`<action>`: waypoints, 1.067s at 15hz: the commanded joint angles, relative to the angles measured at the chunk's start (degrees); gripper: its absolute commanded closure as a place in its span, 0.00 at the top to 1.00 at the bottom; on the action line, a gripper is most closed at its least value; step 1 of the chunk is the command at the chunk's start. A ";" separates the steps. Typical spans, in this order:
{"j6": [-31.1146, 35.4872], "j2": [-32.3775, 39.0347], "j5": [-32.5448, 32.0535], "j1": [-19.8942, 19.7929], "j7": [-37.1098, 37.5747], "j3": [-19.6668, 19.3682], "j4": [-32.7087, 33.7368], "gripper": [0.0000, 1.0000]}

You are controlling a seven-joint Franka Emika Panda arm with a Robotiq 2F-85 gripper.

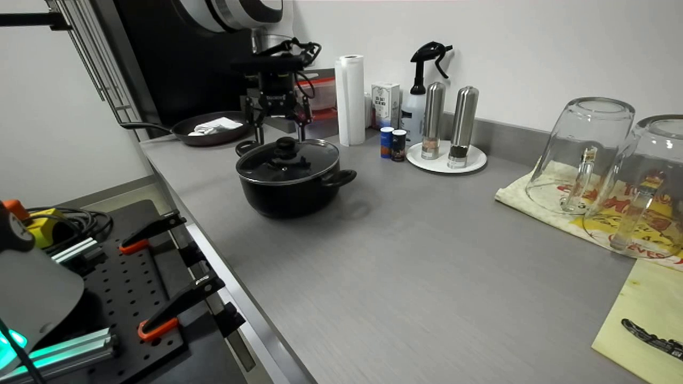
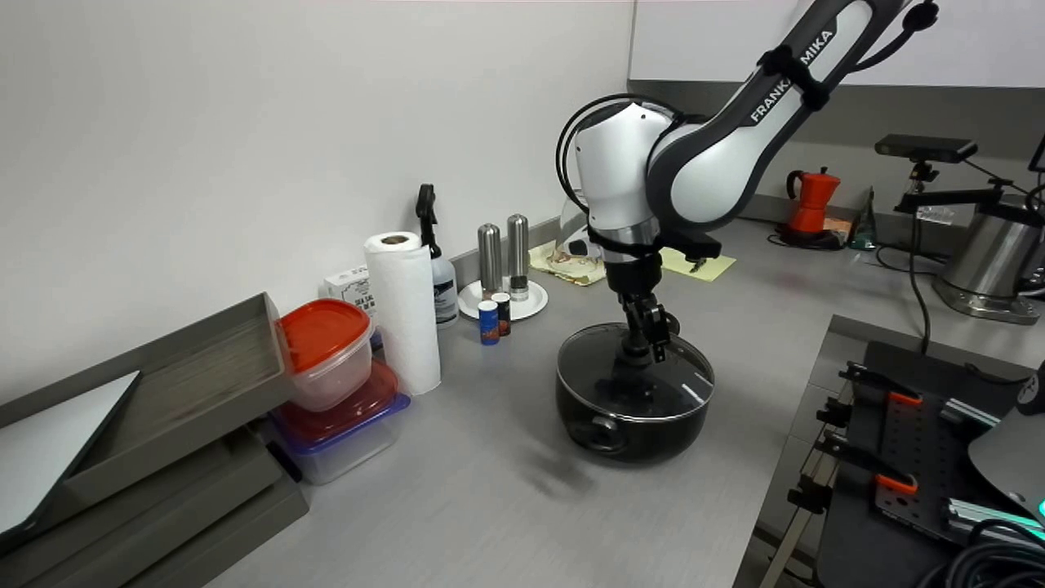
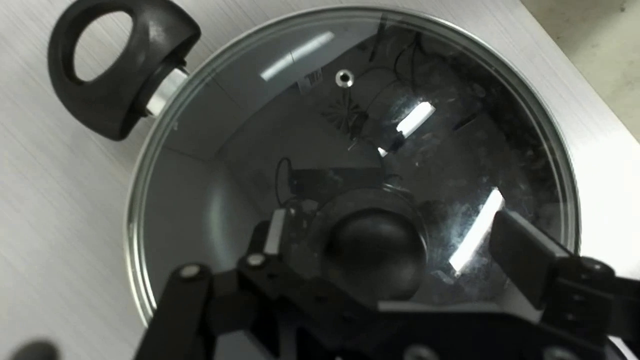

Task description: Remove the glass lid from the black pot.

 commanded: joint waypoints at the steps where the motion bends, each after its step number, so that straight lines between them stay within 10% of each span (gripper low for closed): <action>1: 0.94 1.82 0.77 0.45 -1.94 0.25 0.95 1.00; 2: 1.03 2.05 0.74 0.46 -2.04 0.30 1.11 0.75; 9: 1.42 1.72 0.62 0.39 -2.83 0.40 1.87 0.28; 16: 0.58 -2.23 -0.32 0.69 -2.75 0.40 0.30 0.25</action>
